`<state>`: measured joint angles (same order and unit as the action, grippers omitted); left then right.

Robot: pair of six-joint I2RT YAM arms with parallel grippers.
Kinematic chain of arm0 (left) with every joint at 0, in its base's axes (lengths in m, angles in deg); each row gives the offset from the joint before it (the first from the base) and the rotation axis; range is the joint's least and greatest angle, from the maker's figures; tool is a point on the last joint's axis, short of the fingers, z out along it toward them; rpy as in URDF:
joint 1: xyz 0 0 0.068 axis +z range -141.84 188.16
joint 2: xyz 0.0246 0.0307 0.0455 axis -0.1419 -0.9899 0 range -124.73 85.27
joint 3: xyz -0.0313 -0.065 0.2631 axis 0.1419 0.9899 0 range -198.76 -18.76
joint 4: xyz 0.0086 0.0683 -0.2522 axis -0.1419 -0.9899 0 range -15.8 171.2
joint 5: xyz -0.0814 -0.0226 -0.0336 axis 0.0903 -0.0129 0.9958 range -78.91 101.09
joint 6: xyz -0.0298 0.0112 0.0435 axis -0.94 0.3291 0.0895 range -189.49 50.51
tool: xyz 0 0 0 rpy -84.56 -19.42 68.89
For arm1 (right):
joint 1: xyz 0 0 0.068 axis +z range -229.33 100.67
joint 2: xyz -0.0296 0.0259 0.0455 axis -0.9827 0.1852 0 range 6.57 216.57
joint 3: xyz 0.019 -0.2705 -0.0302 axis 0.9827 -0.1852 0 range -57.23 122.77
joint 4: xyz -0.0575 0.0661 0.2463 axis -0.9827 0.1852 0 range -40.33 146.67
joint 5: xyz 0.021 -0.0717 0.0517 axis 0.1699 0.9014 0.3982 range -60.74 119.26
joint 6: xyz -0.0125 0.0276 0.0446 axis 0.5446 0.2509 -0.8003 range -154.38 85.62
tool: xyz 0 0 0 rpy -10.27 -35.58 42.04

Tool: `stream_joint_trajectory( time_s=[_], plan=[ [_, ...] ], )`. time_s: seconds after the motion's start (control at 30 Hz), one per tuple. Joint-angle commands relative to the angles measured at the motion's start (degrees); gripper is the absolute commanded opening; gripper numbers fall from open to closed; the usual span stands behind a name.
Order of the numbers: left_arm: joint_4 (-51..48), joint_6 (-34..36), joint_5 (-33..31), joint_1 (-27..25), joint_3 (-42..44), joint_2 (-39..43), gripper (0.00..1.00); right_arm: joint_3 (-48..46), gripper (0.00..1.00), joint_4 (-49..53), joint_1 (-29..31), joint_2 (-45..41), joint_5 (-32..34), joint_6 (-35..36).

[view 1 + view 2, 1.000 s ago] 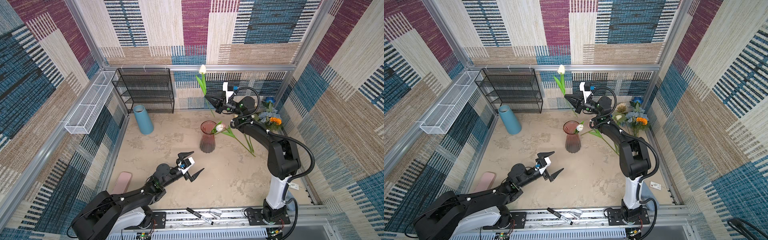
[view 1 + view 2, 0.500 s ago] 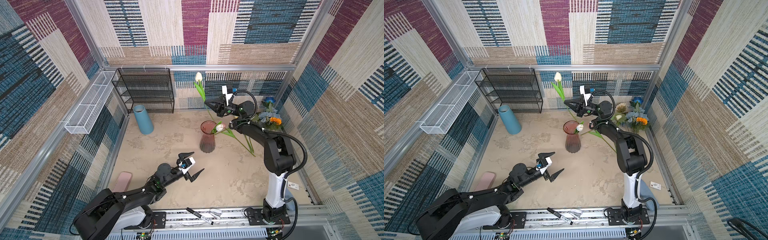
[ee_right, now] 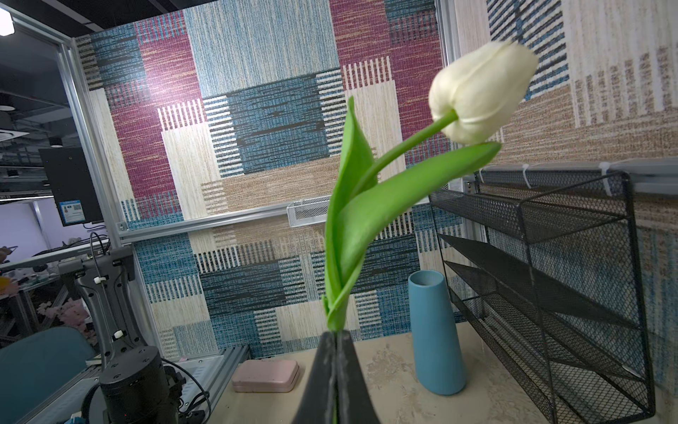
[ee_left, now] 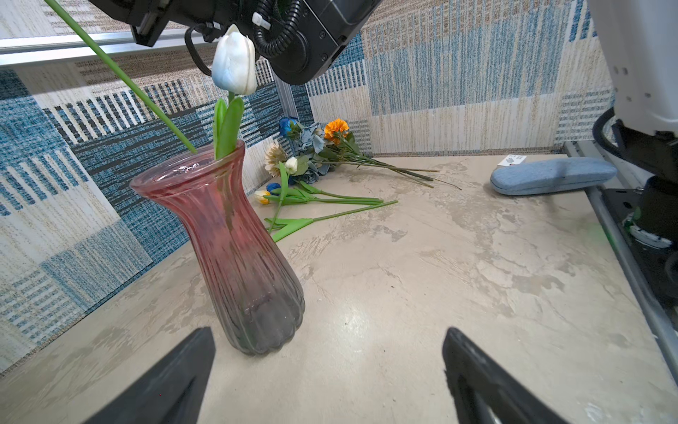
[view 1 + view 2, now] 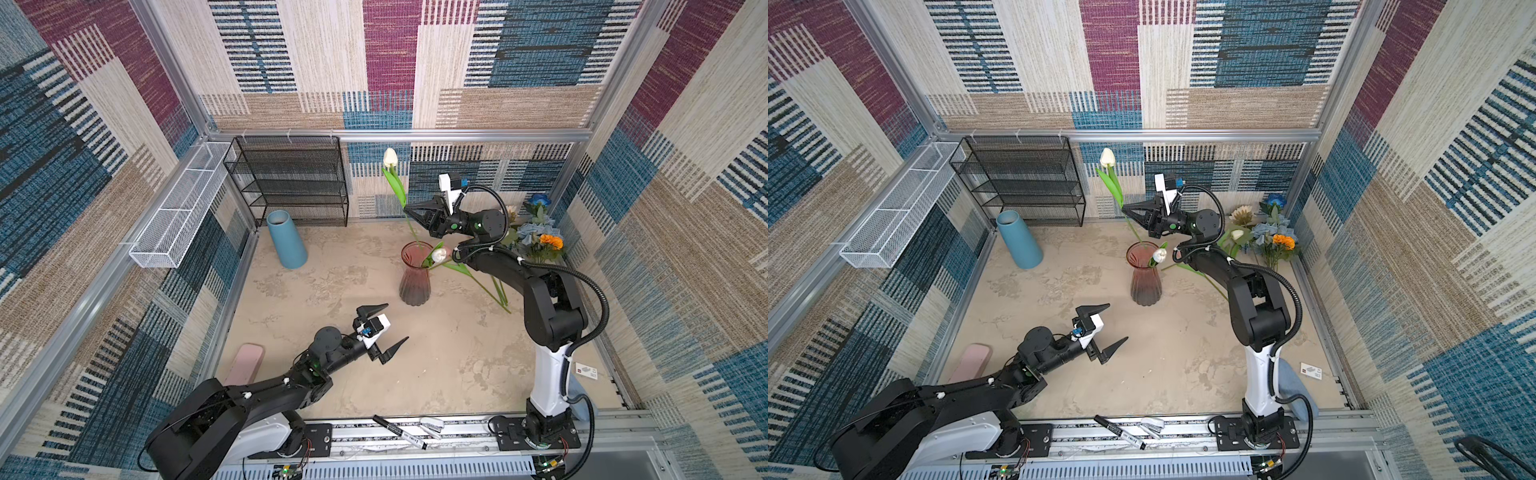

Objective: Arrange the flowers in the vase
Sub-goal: 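Carry the white tulip up over the pink vase and lower its stem in, then open the right gripper and move it back to the flower pile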

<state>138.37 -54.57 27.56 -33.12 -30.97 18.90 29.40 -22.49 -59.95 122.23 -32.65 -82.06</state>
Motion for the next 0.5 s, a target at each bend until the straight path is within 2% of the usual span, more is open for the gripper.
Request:
stream_joint_trajectory(
  time_s=[0.0,0.3,0.47],
  plan=[
    [0.53,0.39,-0.39,-0.03,-0.27,0.37,1.0,-0.93,0.01,-1.32,0.07,-1.01,0.7,1.38],
    [0.39,0.45,-0.12,-0.03,-0.27,0.54,1.0,-4.72,0.07,5.51,0.05,-1.22,1.13,11.18],
    [0.18,0.64,-0.36,-0.01,-0.27,0.82,1.0,-6.72,0.26,9.67,0.05,-3.45,0.19,18.97]
  ],
)
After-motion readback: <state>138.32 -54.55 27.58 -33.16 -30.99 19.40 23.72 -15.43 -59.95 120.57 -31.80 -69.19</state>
